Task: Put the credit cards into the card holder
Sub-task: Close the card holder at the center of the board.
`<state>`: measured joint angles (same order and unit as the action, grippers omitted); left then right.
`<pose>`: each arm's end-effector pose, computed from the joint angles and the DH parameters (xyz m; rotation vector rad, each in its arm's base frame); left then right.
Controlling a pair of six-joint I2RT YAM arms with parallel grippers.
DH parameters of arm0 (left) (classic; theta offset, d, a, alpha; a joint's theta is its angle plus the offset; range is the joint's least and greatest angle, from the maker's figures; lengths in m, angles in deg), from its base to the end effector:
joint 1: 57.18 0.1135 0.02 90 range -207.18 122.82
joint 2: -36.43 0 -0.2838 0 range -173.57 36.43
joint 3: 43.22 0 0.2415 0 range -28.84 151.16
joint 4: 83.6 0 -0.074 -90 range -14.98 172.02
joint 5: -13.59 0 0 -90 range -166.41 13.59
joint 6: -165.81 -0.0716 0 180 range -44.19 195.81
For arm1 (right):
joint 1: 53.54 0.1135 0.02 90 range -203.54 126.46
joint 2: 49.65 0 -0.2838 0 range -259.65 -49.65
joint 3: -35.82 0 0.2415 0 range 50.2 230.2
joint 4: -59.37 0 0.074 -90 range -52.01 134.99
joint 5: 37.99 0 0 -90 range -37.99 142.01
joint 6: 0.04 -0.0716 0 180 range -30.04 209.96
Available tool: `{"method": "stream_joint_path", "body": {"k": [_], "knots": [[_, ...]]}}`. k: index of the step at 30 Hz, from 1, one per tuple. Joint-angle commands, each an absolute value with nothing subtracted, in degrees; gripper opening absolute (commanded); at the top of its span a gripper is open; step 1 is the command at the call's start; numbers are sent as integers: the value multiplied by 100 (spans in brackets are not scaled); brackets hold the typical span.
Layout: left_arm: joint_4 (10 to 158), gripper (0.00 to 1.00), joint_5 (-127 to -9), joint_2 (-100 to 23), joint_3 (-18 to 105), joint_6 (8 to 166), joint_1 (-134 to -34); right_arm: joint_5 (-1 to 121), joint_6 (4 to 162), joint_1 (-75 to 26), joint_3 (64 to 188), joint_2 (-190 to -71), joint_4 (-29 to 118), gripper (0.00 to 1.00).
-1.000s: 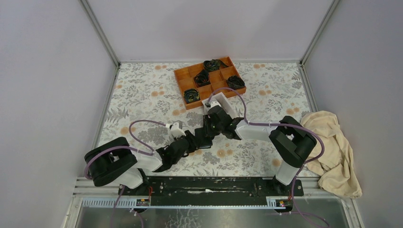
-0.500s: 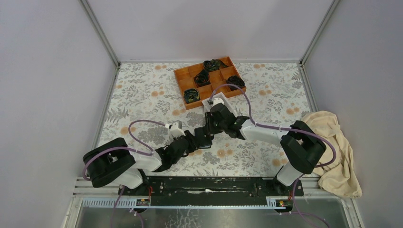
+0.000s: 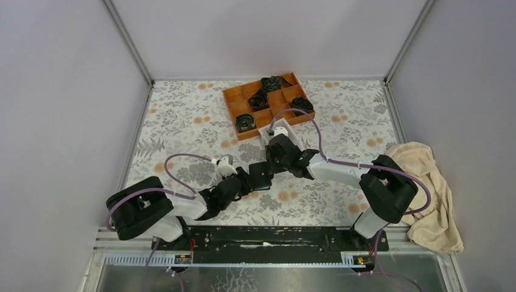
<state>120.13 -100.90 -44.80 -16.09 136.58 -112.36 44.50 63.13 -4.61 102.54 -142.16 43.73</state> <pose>0.1605 -0.1788 0.1280 -0.3687 2.1160 -0.7902 0.2426 0.2642 0.1960 -0.3812 2.3139 0.5280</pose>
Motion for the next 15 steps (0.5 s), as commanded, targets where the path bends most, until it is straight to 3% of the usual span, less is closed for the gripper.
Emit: {"method": "stream_joint_path", "body": {"k": [1, 15], "knots": [[11215, 44, -10234, -4570, -1746, 13522, -11167, 4172, 6372, -392, 10310, -13931, 4317, 35], [11221, 44, -10234, -4575, -1743, 13536, -11159, 3965, 6376, -351, 10179, -13789, 4158, 35]]}}
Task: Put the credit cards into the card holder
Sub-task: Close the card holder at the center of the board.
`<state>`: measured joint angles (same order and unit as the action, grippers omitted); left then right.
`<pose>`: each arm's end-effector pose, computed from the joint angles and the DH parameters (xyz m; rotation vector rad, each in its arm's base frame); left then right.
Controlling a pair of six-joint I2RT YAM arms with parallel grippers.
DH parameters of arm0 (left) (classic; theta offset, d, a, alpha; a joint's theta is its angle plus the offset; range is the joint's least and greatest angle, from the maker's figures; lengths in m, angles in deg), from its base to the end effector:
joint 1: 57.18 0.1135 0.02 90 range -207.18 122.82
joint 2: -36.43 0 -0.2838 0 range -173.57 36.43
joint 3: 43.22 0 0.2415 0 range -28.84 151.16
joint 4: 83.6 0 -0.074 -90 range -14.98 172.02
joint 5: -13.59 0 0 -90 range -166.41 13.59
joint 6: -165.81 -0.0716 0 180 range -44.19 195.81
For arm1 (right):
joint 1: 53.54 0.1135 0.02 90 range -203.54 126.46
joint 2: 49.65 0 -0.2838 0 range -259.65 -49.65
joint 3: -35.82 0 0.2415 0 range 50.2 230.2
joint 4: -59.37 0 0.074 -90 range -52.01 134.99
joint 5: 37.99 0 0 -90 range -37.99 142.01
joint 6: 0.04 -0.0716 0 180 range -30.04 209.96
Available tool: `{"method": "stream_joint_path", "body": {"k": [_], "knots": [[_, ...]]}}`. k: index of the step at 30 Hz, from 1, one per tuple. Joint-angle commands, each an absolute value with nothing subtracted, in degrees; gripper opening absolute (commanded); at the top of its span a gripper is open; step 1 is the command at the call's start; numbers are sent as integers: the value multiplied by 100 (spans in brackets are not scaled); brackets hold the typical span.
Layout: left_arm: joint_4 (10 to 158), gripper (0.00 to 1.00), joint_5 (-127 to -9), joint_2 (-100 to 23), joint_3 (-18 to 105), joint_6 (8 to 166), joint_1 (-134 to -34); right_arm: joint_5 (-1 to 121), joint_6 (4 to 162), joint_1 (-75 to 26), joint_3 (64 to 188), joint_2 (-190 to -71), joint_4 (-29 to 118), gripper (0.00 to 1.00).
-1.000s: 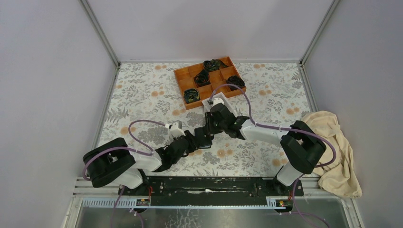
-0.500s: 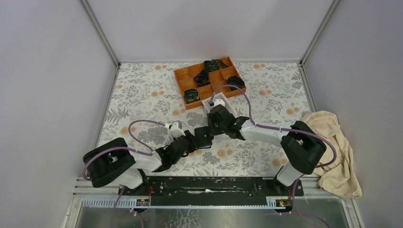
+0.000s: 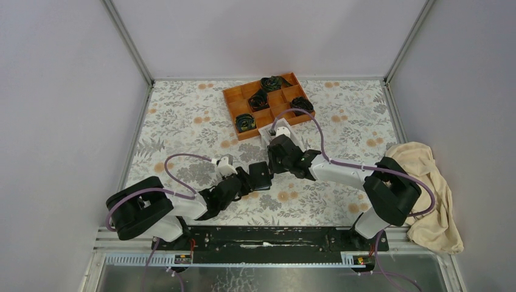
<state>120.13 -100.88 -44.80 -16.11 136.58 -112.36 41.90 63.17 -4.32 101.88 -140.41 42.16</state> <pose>0.1604 -0.1787 0.1279 -0.3685 2.1165 -0.7902 0.2386 0.2573 0.1998 -0.3637 2.3080 0.4786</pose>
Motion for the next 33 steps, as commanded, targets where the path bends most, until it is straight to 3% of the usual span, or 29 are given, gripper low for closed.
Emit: {"method": "stream_joint_path", "body": {"k": [1, 13, 33], "knots": [[11219, 44, -10226, -4576, -1746, 13540, -11160, 3960, 6380, -342, 10176, -13785, 4147, 35], [11234, 44, -10216, -4610, -1733, 13552, -11159, 3903, 6315, -244, 10091, -13754, 4098, 34], [11225, 43, -10194, -4624, -1707, 13558, -11162, 3878, 6273, -148, 10149, -13763, 4077, 19]]}}
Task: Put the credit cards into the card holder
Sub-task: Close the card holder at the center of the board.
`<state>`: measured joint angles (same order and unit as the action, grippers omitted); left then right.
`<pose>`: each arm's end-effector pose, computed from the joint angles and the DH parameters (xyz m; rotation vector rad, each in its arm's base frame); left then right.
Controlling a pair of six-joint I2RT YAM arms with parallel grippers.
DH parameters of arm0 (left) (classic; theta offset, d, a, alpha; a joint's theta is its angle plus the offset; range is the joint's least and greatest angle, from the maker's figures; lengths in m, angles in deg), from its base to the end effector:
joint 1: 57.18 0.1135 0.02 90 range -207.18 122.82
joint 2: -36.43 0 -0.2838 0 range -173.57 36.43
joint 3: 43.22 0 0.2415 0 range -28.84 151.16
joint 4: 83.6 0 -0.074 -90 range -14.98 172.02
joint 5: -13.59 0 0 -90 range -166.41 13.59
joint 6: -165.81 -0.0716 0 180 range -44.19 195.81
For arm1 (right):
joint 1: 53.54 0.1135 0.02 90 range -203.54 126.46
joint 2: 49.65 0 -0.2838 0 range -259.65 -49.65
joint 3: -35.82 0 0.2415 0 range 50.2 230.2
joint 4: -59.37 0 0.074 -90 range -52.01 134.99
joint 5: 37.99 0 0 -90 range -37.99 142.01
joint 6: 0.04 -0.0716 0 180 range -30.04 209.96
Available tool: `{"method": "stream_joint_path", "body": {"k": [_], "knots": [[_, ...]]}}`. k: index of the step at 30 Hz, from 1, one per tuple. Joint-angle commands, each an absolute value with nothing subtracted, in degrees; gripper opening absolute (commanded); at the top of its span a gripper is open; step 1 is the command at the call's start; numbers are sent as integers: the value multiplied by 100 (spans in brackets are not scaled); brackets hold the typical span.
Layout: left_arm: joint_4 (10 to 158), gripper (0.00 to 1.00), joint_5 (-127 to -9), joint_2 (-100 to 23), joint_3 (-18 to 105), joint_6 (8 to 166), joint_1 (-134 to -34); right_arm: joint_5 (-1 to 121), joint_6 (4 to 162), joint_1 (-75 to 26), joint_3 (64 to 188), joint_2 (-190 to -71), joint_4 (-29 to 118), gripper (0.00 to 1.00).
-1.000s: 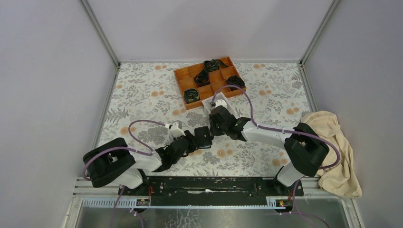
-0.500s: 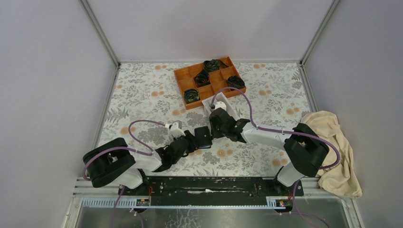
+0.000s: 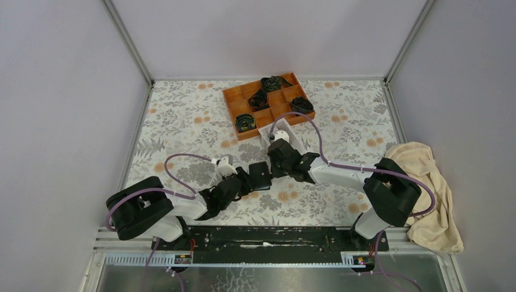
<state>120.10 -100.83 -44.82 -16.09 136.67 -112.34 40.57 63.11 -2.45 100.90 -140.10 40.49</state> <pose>0.1605 -0.1788 0.1278 -0.3700 2.1172 -0.7911 0.2269 0.2585 0.1932 -0.3988 2.3333 0.4434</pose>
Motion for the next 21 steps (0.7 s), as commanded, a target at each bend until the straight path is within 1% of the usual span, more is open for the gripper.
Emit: {"method": "stream_joint_path", "body": {"k": [1, 15, 21], "knots": [[11233, 43, -10186, -4633, -1706, 13558, -11159, 3871, 6271, -136, 10155, -13770, 4062, 19], [11216, 43, -10155, -4662, -1673, 13553, -11161, 3828, 6245, 44, 10505, -14090, 4057, 11], [11265, 43, -10138, -4672, -1699, 13566, -11160, 3820, 6228, 110, 10680, -14315, 4044, 9]]}}
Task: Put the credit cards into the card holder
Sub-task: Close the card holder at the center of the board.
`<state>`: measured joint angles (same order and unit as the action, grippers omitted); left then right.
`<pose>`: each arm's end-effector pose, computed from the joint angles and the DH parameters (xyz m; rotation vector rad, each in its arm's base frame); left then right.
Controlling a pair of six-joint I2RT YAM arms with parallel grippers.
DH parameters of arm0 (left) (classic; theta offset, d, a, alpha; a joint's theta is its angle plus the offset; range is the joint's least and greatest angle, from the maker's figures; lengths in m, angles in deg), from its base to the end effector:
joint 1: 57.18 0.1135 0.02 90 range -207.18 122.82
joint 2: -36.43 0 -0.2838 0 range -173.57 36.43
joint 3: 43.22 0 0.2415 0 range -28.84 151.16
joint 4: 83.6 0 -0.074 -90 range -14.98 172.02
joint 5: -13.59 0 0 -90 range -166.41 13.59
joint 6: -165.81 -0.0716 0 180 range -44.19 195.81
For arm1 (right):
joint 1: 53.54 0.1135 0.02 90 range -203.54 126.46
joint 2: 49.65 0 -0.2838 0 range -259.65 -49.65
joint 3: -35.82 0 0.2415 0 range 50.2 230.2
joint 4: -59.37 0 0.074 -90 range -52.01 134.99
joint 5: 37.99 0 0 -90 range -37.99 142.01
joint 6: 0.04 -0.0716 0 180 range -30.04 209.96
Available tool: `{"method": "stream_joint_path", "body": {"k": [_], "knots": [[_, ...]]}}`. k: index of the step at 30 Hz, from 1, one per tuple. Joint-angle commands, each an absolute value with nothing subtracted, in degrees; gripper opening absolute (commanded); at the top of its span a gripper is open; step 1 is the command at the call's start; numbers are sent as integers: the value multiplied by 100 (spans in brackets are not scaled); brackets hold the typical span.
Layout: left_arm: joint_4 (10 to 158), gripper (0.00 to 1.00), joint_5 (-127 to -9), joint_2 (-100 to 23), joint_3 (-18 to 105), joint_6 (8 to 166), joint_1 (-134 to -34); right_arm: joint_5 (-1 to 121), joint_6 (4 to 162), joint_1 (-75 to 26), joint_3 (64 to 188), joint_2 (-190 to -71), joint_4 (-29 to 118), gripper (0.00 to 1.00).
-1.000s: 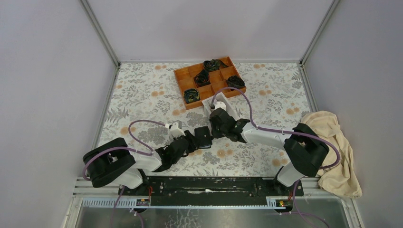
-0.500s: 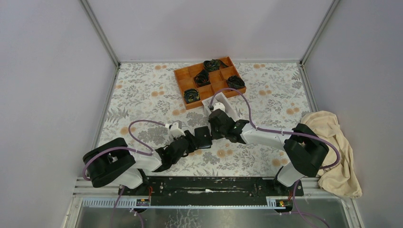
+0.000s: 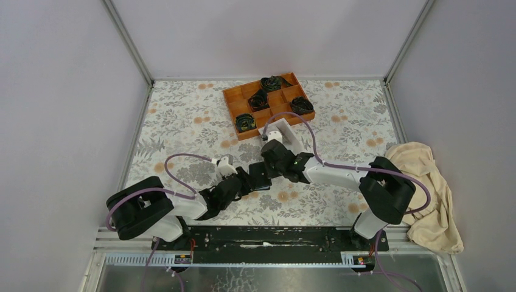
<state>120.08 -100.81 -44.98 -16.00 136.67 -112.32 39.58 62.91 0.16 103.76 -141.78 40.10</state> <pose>0.1608 -0.1791 0.1276 -0.3699 2.1186 -0.7898 0.2228 0.2772 0.1991 -0.4346 2.3123 0.4597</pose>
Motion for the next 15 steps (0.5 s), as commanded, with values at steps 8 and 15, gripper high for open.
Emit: {"method": "stream_joint_path", "body": {"k": [8, 15], "knots": [[11283, 43, -10111, -4662, -1702, 13558, -11168, 3737, 6228, 187, 10885, -14641, 3997, 8], [11330, 43, -10086, -4672, -1723, 13558, -11164, 3552, 6252, 236, 11039, -14885, 3909, 6]]}}
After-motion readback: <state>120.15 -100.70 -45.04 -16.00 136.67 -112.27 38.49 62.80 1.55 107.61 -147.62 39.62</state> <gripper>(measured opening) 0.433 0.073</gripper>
